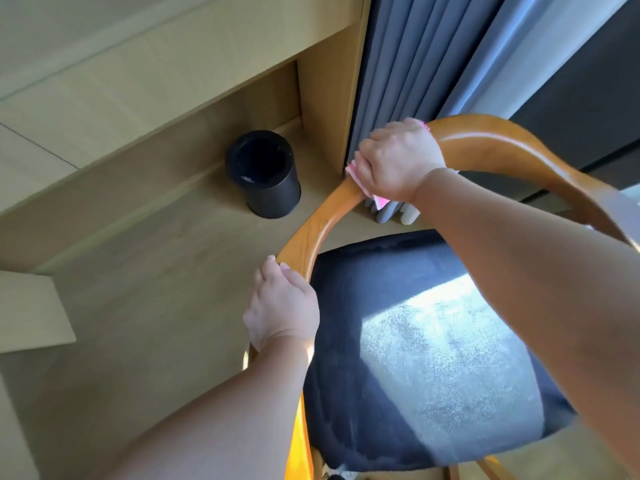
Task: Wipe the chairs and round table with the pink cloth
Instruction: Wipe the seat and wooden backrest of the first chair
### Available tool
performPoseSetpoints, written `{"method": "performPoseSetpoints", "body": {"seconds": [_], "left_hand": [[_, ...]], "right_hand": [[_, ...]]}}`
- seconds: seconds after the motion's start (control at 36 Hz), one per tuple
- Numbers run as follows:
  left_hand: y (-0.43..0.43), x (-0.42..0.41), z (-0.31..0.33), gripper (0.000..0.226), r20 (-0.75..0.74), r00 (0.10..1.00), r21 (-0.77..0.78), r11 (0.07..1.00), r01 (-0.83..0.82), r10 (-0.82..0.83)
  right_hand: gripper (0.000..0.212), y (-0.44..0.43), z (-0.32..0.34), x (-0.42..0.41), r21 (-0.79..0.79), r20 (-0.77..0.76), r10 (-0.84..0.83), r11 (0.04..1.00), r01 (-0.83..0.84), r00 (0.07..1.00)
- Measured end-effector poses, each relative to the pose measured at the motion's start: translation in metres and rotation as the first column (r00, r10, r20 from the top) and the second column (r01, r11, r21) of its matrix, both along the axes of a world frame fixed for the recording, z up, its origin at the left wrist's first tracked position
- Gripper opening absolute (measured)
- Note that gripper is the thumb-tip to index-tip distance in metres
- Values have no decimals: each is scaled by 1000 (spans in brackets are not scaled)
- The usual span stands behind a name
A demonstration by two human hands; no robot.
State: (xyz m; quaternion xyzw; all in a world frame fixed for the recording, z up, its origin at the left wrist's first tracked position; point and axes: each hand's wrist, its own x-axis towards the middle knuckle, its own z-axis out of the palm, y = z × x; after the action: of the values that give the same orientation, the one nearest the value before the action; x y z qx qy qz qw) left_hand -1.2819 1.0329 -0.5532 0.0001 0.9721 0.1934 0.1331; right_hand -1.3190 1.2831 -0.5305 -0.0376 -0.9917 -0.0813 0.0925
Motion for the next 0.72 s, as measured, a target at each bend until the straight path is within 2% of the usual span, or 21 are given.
{"method": "performPoseSetpoints", "body": {"seconds": [0.14, 0.33, 0.72], "left_hand": [[2, 0, 0, 45, -11, 1000, -17, 1000, -20, 20], [2, -1, -2, 50, -30, 999, -34, 999, -22, 21], [1, 1, 0, 46, -12, 1000, -3, 1000, 0, 0]], "right_hand": [[41, 38, 14, 14, -81, -52, -110, 991, 106, 993], [50, 51, 14, 20, -128, -45, -199, 973, 192, 979], [49, 53, 15, 25, -159, -54, -194, 970, 183, 980]]}}
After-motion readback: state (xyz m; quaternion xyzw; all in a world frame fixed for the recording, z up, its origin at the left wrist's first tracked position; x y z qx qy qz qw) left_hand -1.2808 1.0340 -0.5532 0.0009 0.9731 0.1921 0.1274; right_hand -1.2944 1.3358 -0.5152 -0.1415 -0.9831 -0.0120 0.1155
